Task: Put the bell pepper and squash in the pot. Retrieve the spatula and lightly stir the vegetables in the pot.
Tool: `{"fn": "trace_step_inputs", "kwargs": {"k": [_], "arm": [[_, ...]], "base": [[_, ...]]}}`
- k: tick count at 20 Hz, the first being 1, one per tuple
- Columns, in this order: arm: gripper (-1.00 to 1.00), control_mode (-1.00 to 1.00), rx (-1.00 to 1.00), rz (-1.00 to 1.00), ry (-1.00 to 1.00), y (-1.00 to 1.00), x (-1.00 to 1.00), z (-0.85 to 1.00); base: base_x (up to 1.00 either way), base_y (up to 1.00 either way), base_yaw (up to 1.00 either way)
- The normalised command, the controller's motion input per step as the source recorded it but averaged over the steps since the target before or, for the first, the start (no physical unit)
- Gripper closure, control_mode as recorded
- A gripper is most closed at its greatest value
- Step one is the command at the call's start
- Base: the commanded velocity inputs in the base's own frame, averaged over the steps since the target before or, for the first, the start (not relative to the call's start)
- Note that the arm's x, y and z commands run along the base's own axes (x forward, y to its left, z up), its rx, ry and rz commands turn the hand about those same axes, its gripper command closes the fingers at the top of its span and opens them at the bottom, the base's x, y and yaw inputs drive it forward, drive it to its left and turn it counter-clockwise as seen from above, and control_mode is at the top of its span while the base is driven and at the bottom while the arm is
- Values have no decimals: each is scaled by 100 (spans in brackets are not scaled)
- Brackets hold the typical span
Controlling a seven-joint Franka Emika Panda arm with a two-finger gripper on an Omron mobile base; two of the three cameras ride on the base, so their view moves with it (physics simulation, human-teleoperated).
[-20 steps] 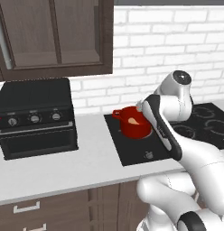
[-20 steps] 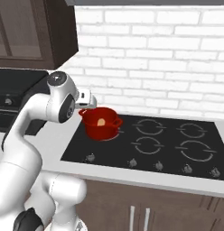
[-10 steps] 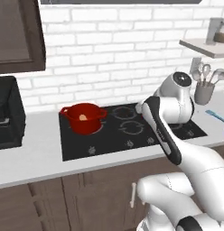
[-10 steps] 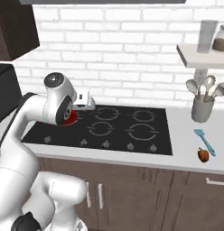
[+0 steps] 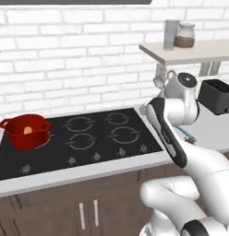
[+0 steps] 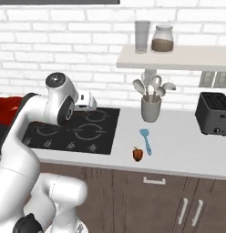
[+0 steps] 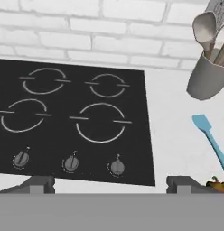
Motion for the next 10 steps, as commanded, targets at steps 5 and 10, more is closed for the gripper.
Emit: {"fn": "trace_step_inputs", "kwargs": {"k": [5, 10], "arm": [[-100, 100, 0, 0, 0, 0, 0, 0], [-100, -100, 0, -1, 3, -7, 0, -9]], "base": [[51, -100, 0], [21, -58, 0]]}}
